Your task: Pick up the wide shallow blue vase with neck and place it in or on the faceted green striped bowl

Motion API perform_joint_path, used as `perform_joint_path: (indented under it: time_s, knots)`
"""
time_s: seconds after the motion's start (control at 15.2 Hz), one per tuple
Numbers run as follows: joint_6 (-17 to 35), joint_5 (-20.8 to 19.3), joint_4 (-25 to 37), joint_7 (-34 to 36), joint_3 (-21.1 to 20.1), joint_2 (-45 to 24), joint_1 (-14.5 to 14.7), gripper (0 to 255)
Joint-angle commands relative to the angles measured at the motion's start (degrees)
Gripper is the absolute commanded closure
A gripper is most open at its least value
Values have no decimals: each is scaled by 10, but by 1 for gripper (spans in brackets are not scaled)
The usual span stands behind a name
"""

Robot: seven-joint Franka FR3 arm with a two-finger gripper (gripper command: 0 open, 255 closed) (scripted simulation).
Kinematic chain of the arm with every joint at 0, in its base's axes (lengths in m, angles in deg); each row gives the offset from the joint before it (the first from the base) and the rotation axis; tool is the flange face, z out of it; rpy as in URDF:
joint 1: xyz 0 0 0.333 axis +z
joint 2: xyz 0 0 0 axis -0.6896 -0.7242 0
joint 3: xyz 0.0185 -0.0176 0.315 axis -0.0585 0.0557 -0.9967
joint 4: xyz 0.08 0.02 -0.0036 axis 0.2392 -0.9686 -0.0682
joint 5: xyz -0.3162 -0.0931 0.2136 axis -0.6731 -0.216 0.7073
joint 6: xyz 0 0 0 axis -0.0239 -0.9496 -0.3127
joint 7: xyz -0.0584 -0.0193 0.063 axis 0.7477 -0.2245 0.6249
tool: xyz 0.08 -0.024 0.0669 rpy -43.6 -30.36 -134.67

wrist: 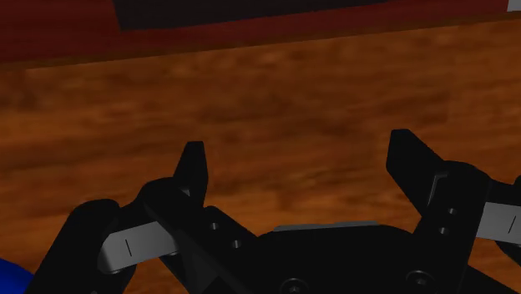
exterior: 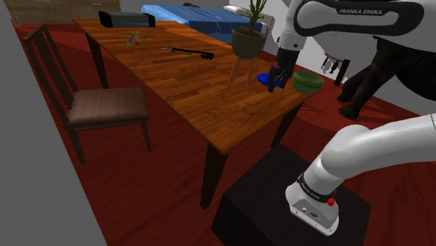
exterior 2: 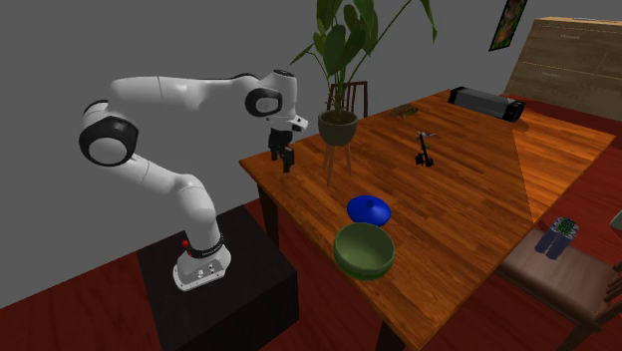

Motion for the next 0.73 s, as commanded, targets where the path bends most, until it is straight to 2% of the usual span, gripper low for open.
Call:
perform_joint_path:
  time_s: [0.0,0.33,0.66]
  knots:
    - [16,-15,13,-25,19,-24,-7,0]
    - [51,-40,61,-86,66,-93,-22,0]
    - [81,-49,125,-148,111,-172,-32,0]
